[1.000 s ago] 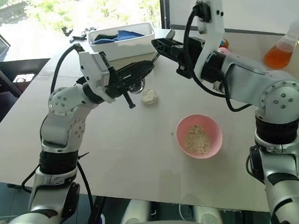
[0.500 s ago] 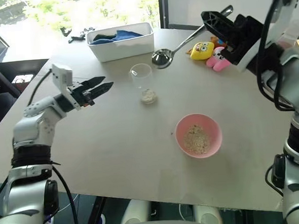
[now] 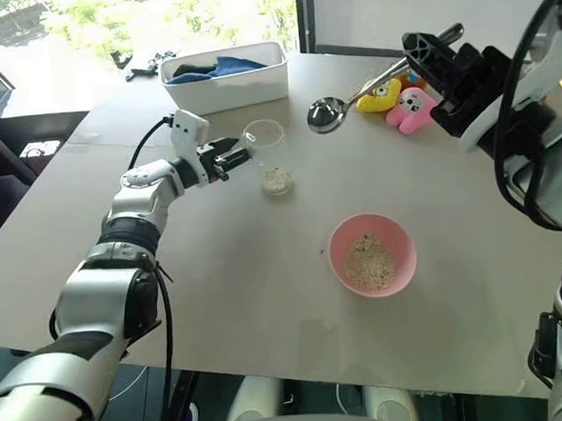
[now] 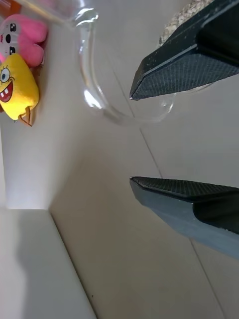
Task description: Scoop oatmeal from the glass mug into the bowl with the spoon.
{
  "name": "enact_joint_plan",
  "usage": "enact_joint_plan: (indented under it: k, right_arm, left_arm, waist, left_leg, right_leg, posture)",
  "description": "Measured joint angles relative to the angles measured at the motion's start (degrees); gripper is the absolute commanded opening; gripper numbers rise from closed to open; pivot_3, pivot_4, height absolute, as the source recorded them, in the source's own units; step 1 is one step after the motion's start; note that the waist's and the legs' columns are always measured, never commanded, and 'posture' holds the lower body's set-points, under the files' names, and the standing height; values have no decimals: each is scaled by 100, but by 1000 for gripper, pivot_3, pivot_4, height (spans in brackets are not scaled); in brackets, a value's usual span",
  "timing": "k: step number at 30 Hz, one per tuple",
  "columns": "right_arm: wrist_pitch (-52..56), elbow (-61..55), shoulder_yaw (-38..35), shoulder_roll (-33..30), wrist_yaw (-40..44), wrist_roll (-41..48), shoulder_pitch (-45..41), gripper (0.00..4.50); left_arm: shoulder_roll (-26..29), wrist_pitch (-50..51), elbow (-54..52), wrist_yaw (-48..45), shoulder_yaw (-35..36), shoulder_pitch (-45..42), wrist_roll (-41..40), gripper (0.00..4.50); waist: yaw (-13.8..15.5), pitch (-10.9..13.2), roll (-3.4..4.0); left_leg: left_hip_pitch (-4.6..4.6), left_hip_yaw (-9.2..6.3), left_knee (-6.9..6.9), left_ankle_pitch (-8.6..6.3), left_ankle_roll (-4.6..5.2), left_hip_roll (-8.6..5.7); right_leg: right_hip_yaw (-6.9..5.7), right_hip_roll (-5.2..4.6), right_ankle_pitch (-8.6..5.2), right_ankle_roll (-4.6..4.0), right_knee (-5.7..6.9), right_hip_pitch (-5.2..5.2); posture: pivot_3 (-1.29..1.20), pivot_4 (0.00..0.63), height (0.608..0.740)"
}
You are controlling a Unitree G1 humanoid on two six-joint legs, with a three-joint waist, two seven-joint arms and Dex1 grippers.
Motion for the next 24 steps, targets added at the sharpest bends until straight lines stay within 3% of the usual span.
enact_joint_plan:
  k: [3, 4, 14, 21, 24]
  right_arm:
    - [-80, -70, -2, -48, -28, 13, 119, 0]
    - [-127, -82, -4, -57, -36, 16, 149, 0]
    - [-131, -157, 406, -272, -29, -370, 114, 0]
    - [-53, -81, 1156, -151, 145, -1210, -735, 0]
    - [20, 22, 1255, -141, 239, -1367, -845, 0]
  left_arm:
    - [-122, -13, 249, 79, 128, -128, -5, 265]
    - [-159, -13, 302, 90, 144, -147, -3, 53]
    - [-393, -15, 225, 345, 442, -174, -13, 53]
    - [-794, -732, -1657, 292, 188, 300, 22, 53]
    - [-862, -753, -1978, 233, 64, 520, 78, 53]
  waist:
    - [-15, 0, 0]
    - [-17, 0, 0]
    - [-13, 0, 0]
    - [-9, 1, 0]
    - [-9, 1, 0]
  left_leg:
    - [1, 1, 0, 0, 0, 0]
    - [1, 0, 0, 0, 0, 0]
    - [-3, 0, 5, 0, 0, 0]
    - [-5, 2, 6, 1, -1, 1]
    - [-4, 3, 9, 1, -1, 1]
  right_leg:
    - [1, 0, 0, 0, 0, 0]
    - [0, 0, 0, 0, 1, 0]
    - [0, 0, 0, 0, 3, -3]
    - [4, -1, 0, 0, 2, -4]
    - [4, -1, 1, 0, 4, -4]
  posture:
    - [0, 150, 740]
    - [0, 150, 740]
    - [0, 150, 740]
    - [0, 150, 740]
    - [0, 150, 740]
